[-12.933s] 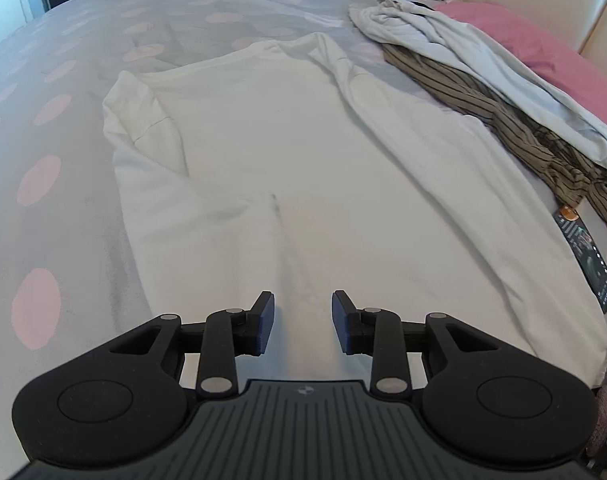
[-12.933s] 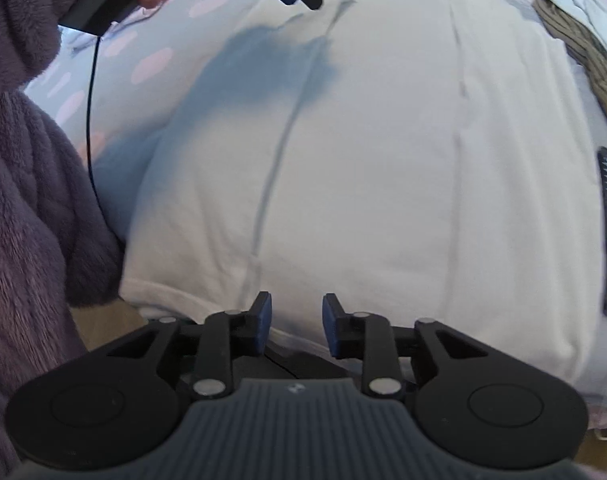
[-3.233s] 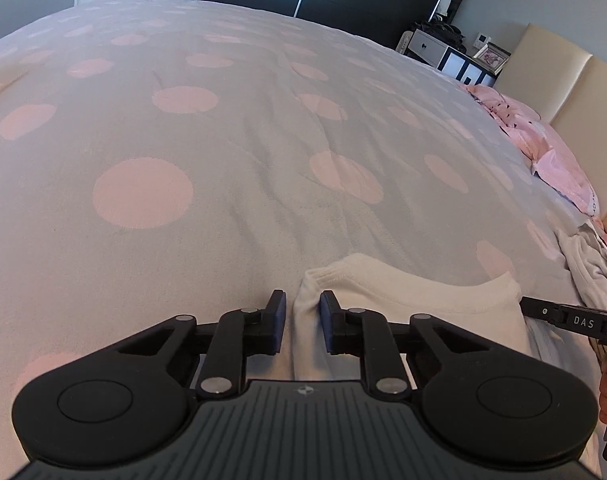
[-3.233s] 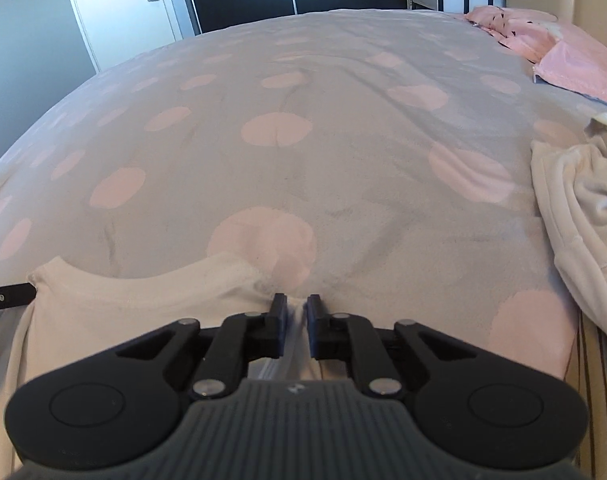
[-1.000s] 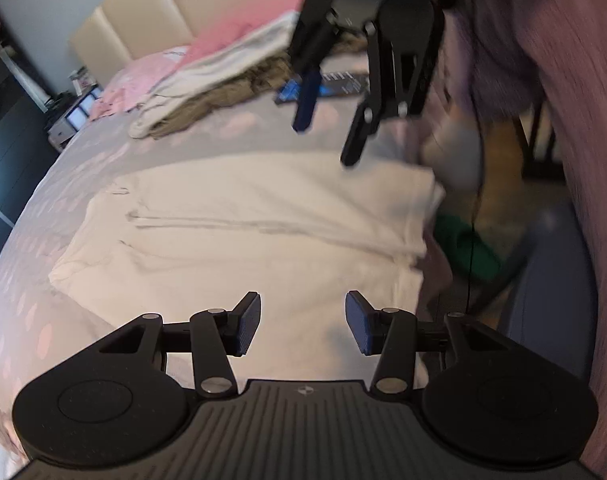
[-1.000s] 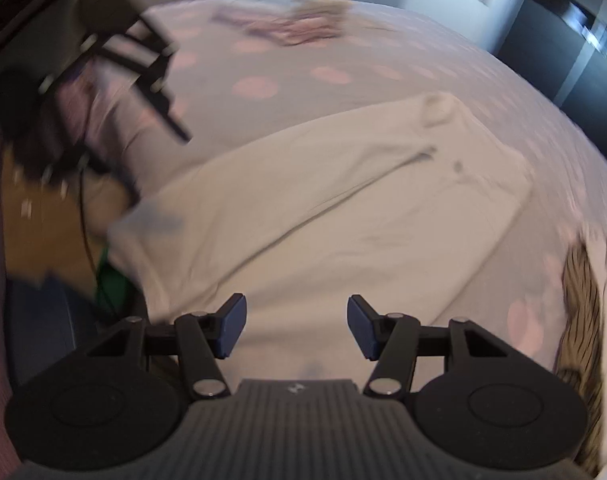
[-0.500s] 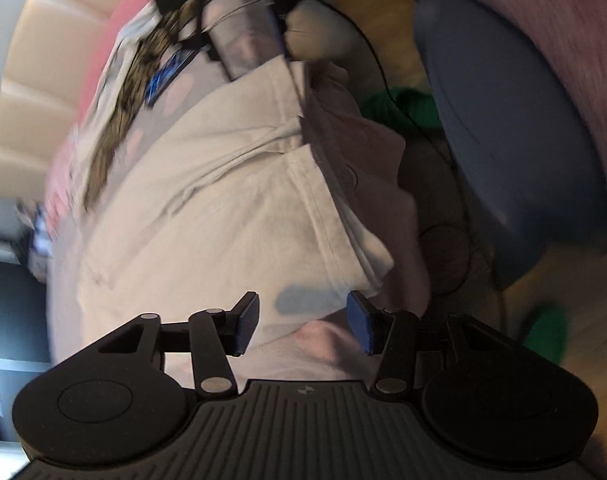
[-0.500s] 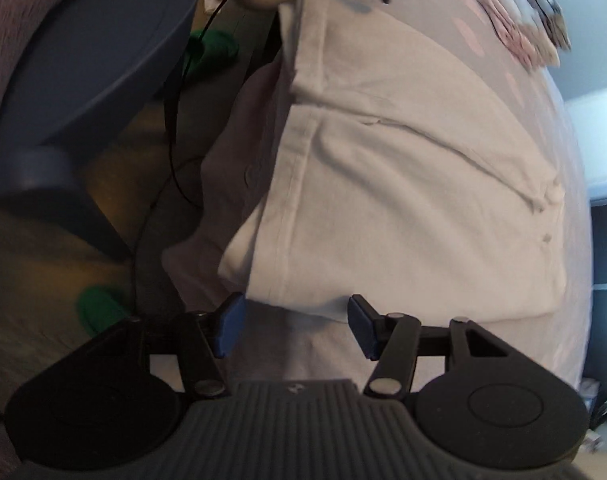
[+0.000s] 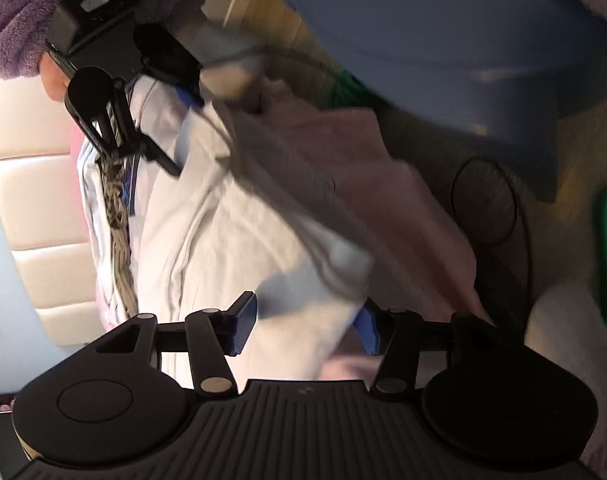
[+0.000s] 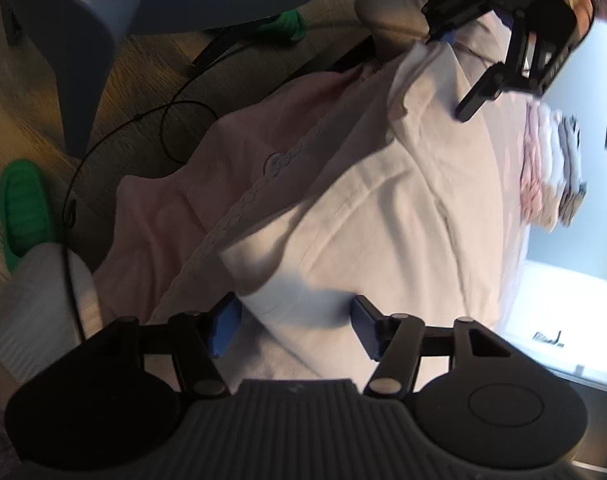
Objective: Fold clothes
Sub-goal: 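Bring both tools down to the folded shirt edge, then pinch the white shirt edge with both tools and lift it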
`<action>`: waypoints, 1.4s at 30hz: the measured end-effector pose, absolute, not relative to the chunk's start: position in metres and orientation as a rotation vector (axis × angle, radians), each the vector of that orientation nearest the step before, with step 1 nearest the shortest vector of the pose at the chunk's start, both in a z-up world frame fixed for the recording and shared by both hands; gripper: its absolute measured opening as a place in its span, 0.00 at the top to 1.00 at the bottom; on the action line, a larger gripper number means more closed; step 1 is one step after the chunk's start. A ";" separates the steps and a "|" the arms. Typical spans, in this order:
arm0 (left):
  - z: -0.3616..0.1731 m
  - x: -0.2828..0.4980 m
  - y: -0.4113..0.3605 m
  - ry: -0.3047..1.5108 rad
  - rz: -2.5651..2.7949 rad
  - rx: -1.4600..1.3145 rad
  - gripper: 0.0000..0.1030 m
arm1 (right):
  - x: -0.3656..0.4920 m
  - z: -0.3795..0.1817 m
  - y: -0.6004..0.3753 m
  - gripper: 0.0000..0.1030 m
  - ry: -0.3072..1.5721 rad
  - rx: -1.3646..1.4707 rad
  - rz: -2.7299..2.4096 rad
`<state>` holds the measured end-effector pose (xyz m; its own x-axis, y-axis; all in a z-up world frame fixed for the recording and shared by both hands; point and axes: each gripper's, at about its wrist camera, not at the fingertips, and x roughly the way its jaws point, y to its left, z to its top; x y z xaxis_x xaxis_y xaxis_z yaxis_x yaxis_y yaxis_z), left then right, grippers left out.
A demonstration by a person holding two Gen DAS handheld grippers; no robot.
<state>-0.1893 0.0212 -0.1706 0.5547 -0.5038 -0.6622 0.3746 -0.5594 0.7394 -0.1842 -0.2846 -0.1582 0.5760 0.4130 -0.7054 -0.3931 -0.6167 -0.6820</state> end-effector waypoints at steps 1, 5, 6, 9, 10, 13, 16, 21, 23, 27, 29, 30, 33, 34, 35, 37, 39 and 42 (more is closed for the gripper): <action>-0.169 -0.189 0.020 -0.108 -1.162 1.825 0.63 | -0.185 -0.157 -0.285 0.52 -0.042 -1.916 1.143; -0.157 -0.190 0.014 -0.083 -1.183 1.774 0.83 | -0.187 -0.145 -0.286 0.74 -0.066 -1.872 1.176; -0.152 -0.190 0.013 -0.059 -1.191 1.756 0.87 | -0.187 -0.141 -0.286 0.77 -0.062 -1.860 1.187; -0.135 -0.190 0.012 0.019 -1.211 1.690 0.90 | -0.187 -0.123 -0.284 0.82 -0.020 -1.821 1.218; -0.128 -0.189 0.012 0.045 -1.216 1.667 0.90 | -0.186 -0.114 -0.282 0.86 0.009 -1.795 1.226; -0.105 -0.182 0.008 0.144 -1.215 1.566 0.91 | -0.174 -0.079 -0.278 0.88 0.095 -1.673 1.207; -0.080 -0.169 0.002 0.245 -1.199 1.430 0.91 | -0.160 -0.049 -0.274 0.88 0.174 -1.562 1.174; -0.037 -0.132 -0.002 0.453 -1.158 1.142 0.92 | -0.136 -0.010 -0.271 0.88 0.278 -1.392 1.120; -0.023 -0.113 -0.001 0.518 -1.130 1.032 0.92 | -0.128 0.002 -0.273 0.88 0.313 -1.319 1.093; 0.004 -0.076 0.006 0.595 -1.068 0.837 0.92 | -0.099 0.019 -0.276 0.88 0.357 -1.185 1.030; 0.016 -0.057 0.011 0.620 -1.038 0.746 0.92 | -0.081 0.025 -0.271 0.89 0.372 -1.138 1.012; 0.021 -0.047 0.013 0.631 -1.022 0.707 0.92 | -0.072 0.029 -0.270 0.89 0.380 -1.119 1.005; 0.030 -0.017 0.020 0.652 -0.975 0.645 0.92 | -0.046 0.034 -0.261 0.89 0.402 -1.072 0.976; 0.032 -0.007 0.022 0.656 -0.960 0.636 0.93 | -0.036 0.035 -0.258 0.89 0.411 -1.052 0.960; 0.034 0.002 0.025 0.660 -0.945 0.627 0.93 | -0.026 0.036 -0.256 0.89 0.420 -1.033 0.944; 0.038 0.022 0.029 0.668 -0.914 0.609 0.93 | -0.004 0.037 -0.252 0.89 0.441 -0.994 0.911; 0.042 0.041 0.034 0.676 -0.884 0.592 0.93 | 0.020 0.034 -0.246 0.89 0.465 -0.964 0.885; 0.049 0.070 0.041 0.687 -0.838 0.565 0.93 | 0.050 0.029 -0.243 0.89 0.496 -0.940 0.860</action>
